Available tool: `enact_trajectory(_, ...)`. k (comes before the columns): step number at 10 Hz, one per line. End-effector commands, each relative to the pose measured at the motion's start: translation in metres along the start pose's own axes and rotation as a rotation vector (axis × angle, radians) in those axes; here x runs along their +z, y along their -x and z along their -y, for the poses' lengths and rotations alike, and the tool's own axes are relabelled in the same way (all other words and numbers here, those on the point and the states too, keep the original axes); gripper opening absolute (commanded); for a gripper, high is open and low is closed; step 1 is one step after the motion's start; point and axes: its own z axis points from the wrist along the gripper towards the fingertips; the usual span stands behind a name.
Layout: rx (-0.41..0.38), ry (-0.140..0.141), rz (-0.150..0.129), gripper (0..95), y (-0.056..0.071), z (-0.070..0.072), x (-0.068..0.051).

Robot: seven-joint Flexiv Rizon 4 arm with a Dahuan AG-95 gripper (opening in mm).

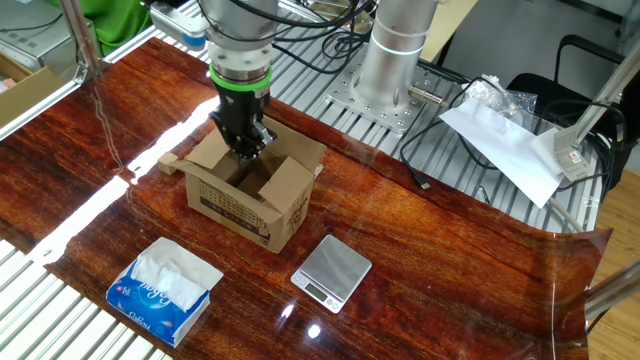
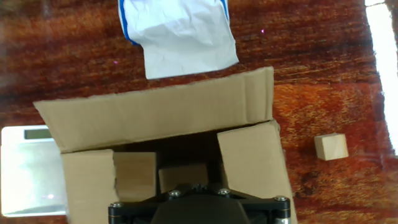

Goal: Open a box

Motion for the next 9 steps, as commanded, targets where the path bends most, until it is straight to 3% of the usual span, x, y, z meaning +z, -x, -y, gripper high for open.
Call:
enact_trajectory(1, -0.016, -0.016, 0.019, 0.0, 0.004, 0.007, 0.006)
enact_trajectory(4, -0.039, -0.058, 0.039, 0.0, 0.009, 0.016, 0.011)
enact_trajectory(5, -0.055, -0.092, 0.045, 0.0, 0.011, 0.019, 0.011)
enact_trajectory(9, -0.069, -0.131, 0.048, 0.0, 0.016, 0.020, 0.002)
